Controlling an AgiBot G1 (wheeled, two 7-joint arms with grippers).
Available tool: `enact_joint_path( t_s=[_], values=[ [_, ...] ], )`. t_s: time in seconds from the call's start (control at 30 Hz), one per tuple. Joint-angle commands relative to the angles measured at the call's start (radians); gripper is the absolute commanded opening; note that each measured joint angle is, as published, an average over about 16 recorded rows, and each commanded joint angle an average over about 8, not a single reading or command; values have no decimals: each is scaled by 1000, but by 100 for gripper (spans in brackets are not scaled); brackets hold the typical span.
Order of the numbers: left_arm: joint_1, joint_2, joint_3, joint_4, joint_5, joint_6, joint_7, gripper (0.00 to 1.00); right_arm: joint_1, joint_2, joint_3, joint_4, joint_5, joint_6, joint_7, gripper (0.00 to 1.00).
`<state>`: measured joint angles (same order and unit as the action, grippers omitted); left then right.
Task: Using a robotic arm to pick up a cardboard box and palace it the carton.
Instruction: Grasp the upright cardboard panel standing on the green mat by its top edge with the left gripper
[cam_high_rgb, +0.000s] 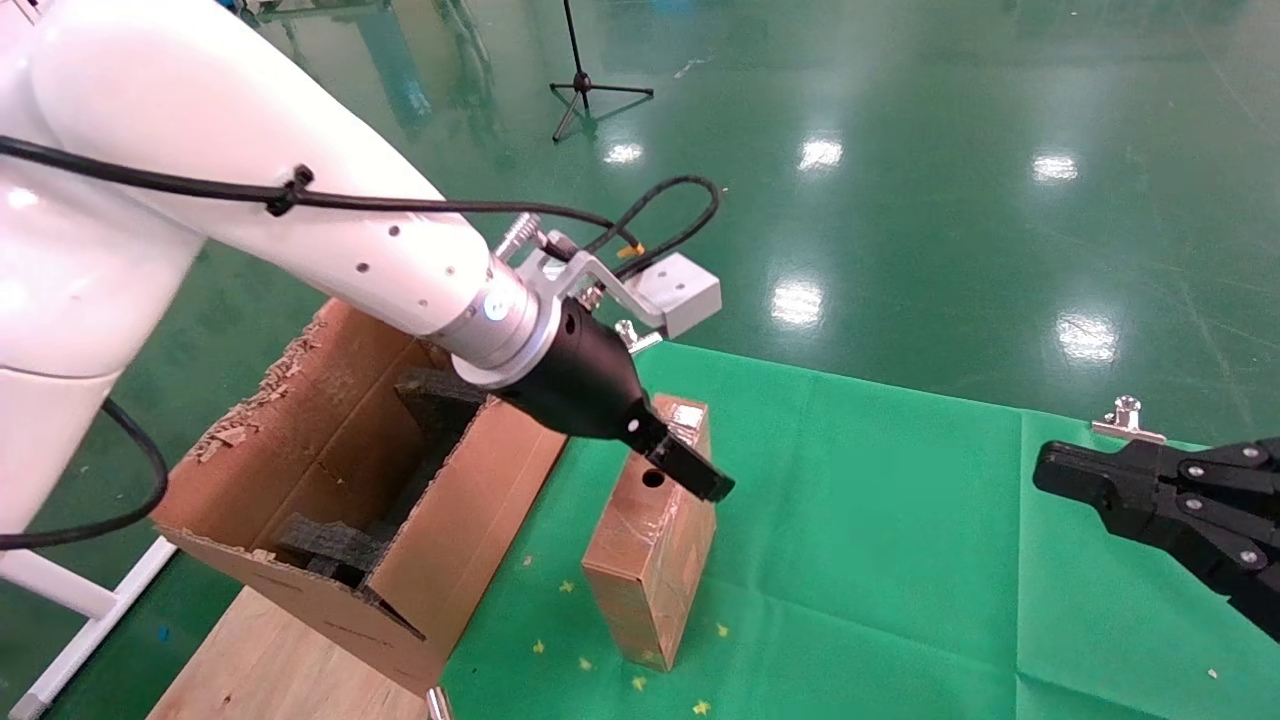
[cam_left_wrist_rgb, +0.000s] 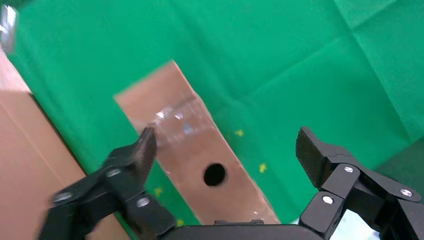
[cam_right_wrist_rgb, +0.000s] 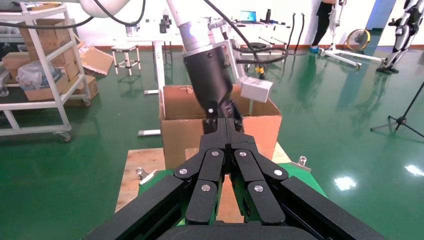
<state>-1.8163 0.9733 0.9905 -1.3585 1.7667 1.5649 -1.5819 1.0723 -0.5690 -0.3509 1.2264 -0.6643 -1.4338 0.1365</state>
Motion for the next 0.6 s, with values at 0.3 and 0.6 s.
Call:
enact_joint_path(
  t_s=[0.3, 0.6],
  values=[
    [-110, -22, 108, 2, -69, -17, -7, 100, 0, 0, 0, 0, 0, 0, 0, 0],
    [-145, -39, 167, 3, -71, -26, -21, 100, 0, 0, 0, 0, 0, 0, 0, 0]
  ],
)
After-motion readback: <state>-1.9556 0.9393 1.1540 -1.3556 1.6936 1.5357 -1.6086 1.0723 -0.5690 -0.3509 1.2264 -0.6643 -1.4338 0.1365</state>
